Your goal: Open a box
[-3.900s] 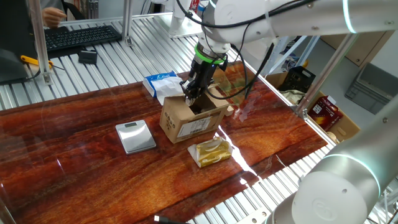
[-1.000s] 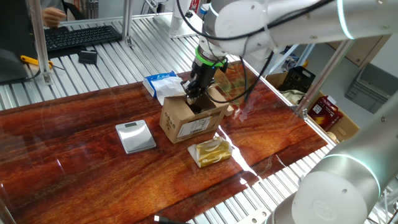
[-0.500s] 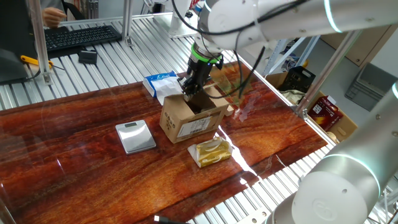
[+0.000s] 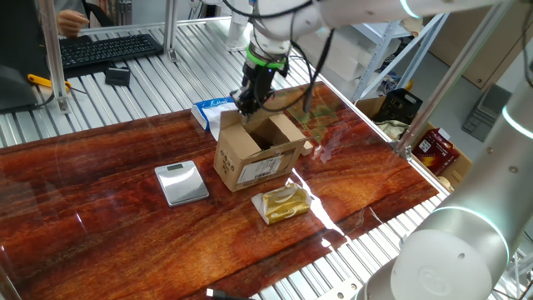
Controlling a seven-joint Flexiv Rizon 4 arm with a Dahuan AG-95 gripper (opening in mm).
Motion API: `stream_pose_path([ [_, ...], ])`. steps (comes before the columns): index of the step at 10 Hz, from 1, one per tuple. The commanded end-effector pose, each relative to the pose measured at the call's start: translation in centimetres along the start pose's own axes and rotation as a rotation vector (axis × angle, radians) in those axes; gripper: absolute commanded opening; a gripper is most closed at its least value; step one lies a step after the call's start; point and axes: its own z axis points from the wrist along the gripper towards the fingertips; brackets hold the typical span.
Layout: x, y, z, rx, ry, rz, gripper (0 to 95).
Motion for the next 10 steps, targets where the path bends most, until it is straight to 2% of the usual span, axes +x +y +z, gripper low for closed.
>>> stream_pose_path([
  [1,-1.2,0.1,-0.2,0.000,0.015,0.002,0.0],
  [4,-3.0,0.4,-0.5,0.000,0.033,0.003,0.0],
  [7,-4.0,0.3,0.6,0.000,0.020,0.002,0.0],
  [10,-4.5,0.0,1.8,-0.002,0.013,-0.001,0.0],
])
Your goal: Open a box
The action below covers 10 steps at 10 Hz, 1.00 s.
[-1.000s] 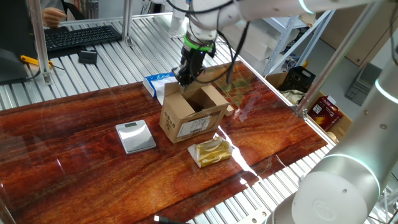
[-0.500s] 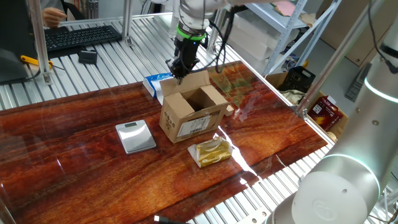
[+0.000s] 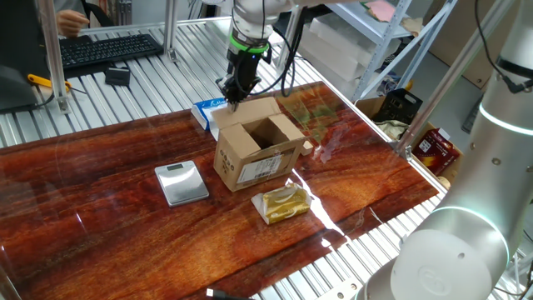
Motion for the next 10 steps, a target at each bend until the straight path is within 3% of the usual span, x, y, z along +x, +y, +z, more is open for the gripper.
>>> stream_pose_path([
  [1,-0.2,0.0,0.5,-0.004,0.000,0.000,0.0],
  [6,0.1,0.0,3.1,-0.003,-0.009,0.006,0.0],
  [10,0.3,0.0,3.9,0.001,-0.001,0.005,0.0],
])
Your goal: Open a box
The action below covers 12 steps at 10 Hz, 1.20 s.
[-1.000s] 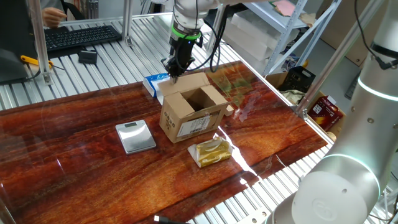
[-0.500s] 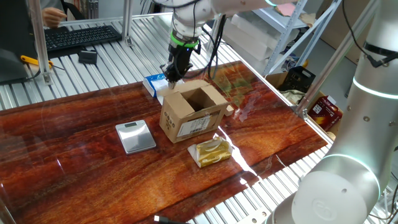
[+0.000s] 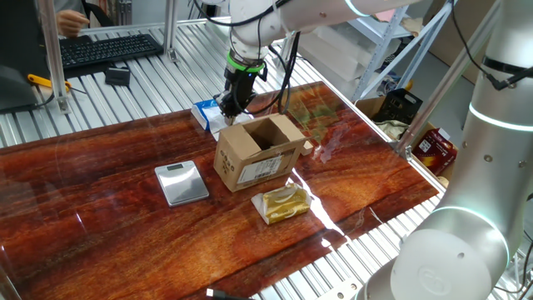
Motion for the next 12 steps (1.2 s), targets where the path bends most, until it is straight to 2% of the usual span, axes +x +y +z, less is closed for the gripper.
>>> stream_pose_path([
  [1,0.2,0.0,-0.1,0.003,0.005,-0.004,0.0],
  [4,0.2,-0.1,-0.1,0.003,0.003,-0.001,0.0],
  [7,-0.6,-0.1,-1.6,-0.014,0.022,0.019,0.0],
  [9,-0.9,-0.1,-3.2,-0.035,0.036,0.026,0.0],
  [12,-1.0,-0.2,-4.6,-0.033,0.059,0.013,0.0],
])
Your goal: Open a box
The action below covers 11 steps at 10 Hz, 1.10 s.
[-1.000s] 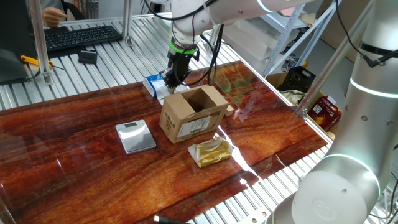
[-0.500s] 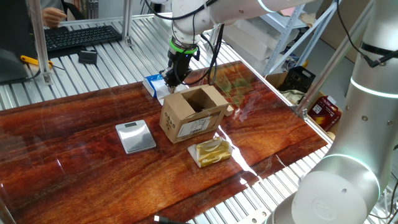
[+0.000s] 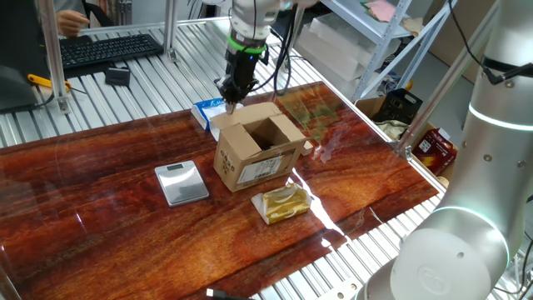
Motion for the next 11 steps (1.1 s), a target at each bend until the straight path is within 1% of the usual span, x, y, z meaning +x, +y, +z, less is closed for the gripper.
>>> stream_pose_path([
  [1,0.2,0.0,-0.6,0.007,0.015,-0.011,0.0],
  [2,0.4,-0.1,-0.7,0.011,0.015,-0.017,0.0],
  [5,1.7,-0.7,-1.0,0.029,0.016,-0.041,0.0],
  [6,2.2,-0.8,-1.0,0.033,0.011,-0.046,0.0],
  [7,2.8,-1.3,-0.8,0.039,0.002,-0.066,0.0],
  [9,2.8,-1.7,-0.6,0.040,-0.004,-0.083,0.0],
  [11,1.9,-2.4,-0.4,0.035,-0.005,-0.106,0.0],
])
